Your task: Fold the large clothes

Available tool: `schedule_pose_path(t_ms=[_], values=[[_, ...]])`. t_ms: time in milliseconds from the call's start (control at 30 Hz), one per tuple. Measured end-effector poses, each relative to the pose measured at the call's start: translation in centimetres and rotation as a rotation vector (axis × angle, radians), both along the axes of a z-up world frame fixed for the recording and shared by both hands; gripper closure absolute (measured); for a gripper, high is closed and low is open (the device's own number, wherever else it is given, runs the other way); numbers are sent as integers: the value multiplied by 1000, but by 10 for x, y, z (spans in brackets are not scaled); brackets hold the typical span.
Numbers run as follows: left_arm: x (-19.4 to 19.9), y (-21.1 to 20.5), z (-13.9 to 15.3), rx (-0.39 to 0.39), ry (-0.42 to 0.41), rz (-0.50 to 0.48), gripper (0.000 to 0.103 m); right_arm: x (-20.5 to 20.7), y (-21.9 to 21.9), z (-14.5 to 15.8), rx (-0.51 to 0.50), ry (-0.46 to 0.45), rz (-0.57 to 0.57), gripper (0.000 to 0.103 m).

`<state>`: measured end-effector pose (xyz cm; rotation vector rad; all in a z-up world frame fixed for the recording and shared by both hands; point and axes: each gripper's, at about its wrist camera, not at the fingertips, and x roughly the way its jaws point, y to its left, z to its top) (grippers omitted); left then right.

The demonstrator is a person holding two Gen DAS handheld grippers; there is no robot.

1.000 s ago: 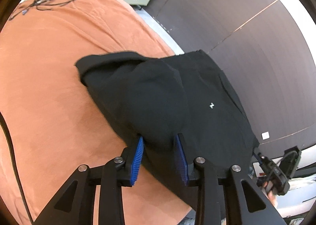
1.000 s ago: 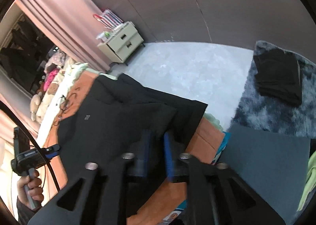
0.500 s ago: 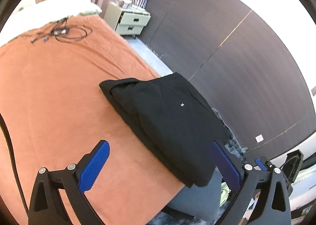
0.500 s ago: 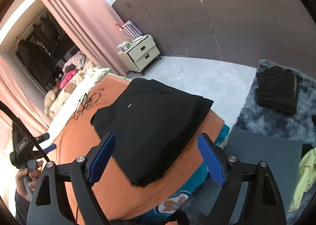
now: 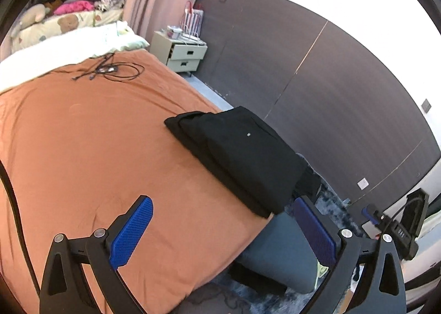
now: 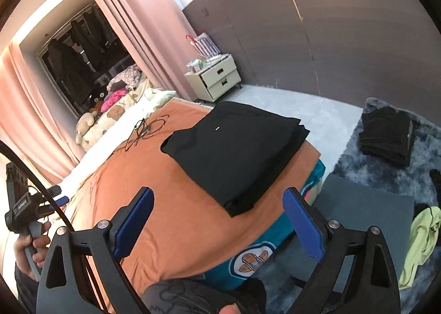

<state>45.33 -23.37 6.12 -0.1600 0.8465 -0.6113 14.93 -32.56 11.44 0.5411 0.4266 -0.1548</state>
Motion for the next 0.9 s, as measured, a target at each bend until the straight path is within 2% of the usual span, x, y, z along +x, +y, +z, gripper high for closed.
schedule_pose_path(t_ms=[267, 533, 700, 900], values=[[-93, 45, -5, 36, -60, 20, 0, -45, 42, -4, -84, 2, 63, 9], [-193, 80, -2, 33, -162, 89, 1, -105, 68, -4, -146, -66, 124, 9], [-254, 92, -11, 26, -209, 137, 0, -139, 83, -17, -192, -103, 161, 9], [-304, 102, -27, 55, -278, 207, 0, -164, 101, -36, -258, -120, 210, 9]])
